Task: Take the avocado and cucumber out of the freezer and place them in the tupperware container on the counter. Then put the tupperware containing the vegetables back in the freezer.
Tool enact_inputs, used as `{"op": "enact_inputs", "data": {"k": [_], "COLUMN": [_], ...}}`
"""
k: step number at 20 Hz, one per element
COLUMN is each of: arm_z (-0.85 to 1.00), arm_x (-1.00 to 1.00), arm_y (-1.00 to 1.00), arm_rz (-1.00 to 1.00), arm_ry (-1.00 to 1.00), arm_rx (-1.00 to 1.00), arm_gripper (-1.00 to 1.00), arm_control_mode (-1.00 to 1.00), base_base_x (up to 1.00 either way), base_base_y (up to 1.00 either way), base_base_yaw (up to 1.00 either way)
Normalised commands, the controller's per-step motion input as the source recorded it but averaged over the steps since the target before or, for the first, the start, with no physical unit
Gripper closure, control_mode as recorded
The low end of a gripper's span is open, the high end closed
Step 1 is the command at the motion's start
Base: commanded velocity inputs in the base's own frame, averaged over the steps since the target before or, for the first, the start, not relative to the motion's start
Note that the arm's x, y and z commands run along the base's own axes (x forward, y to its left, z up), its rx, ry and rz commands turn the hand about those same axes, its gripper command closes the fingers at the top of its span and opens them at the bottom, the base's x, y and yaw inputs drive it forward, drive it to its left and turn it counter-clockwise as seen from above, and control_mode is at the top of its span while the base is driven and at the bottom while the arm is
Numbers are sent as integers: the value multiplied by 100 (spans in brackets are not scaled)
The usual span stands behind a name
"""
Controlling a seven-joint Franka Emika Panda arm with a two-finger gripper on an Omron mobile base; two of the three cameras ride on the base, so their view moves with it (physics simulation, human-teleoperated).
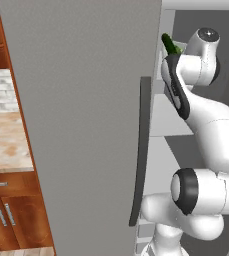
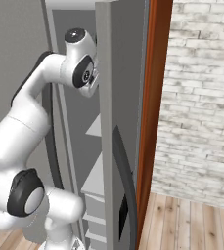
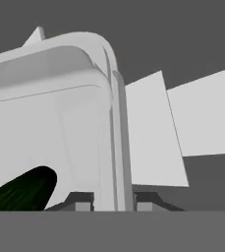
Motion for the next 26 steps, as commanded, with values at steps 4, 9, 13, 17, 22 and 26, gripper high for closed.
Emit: {"op": "enact_inputs", "data": {"k": [4, 9, 13, 17, 22, 26], "arm_z": [5, 0, 0, 0, 0, 0], "arm_x": [64, 74, 68, 44, 9, 4], "arm_y": [-2, 0, -4, -14, -4, -1], "arm_rz": [9, 5, 4, 3, 7, 9], "arm_ry": [-4, -3, -6, -11, -15, -14], "arm_rx": [0, 0, 0, 0, 0, 0], "arm_gripper": [100, 100, 100, 100, 100, 100], "arm_control_mode": [-100, -100, -100, -100, -100, -100], "base_base_x": [0, 0, 0, 0, 0, 0], "base_base_y": [0, 0, 0, 0, 0, 0], "base_base_yaw": [0, 0, 0, 0, 0, 0]}}
